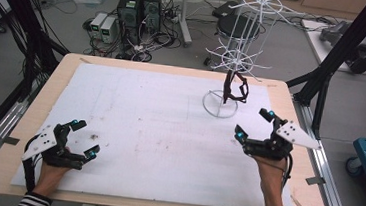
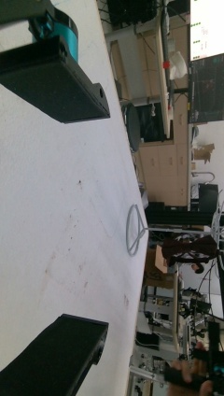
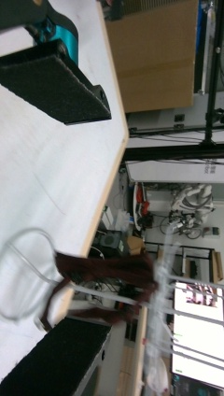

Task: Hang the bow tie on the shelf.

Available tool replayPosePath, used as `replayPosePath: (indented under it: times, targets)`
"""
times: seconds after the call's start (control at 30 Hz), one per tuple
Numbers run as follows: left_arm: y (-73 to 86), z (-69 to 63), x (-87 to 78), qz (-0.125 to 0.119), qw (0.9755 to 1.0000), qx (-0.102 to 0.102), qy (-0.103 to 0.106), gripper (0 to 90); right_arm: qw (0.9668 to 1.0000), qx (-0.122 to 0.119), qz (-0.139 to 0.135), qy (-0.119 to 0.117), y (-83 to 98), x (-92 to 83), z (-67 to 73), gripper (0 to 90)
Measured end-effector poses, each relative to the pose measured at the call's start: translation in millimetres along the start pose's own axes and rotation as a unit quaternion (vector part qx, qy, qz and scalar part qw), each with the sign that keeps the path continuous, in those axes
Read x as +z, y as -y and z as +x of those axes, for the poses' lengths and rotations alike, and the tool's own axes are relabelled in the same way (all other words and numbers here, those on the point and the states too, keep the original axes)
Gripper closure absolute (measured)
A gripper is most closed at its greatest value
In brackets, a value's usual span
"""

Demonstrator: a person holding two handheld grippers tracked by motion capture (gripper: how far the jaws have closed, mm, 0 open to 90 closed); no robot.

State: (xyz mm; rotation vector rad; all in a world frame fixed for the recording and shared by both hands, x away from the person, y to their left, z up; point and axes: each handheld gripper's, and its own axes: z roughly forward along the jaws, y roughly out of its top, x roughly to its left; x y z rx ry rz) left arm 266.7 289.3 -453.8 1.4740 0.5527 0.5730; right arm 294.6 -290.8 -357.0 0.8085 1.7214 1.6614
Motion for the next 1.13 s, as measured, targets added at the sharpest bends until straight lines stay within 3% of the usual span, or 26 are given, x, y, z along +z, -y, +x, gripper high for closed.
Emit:
replayPosePath:
  times: [0.23,0.53,0.73,0.97,1.13]
  targets:
    - [0.0,0.3,0.0,0.0,1.0,-0.001,-0.001,1.7,0.9999,0.004,0.015,0.001,45.2,-4.2,13.8,0.6]
    - [0.0,-0.1,-0.1,0.001,1.0,0.0,-0.005,1.7,0.9996,0.017,0.008,0.022,81.7,-10.7,19.1,0.6]
    - [0.1,0.0,-0.7,0.001,0.9999,0.0,-0.01,1.7,0.9994,0.029,-0.005,0.019,96.1,-12.3,20.1,0.6]
    - [0.3,-0.4,-1.0,-0.002,0.9999,-0.003,-0.013,1.7,0.9997,0.009,-0.004,0.024,96.3,-11.0,23.3,0.6]
    - [0.4,-0.5,-1.6,-0.005,0.9999,-0.001,-0.016,1.7,0.9996,0.008,-0.003,0.026,96.3,-10.7,23.9,0.6]
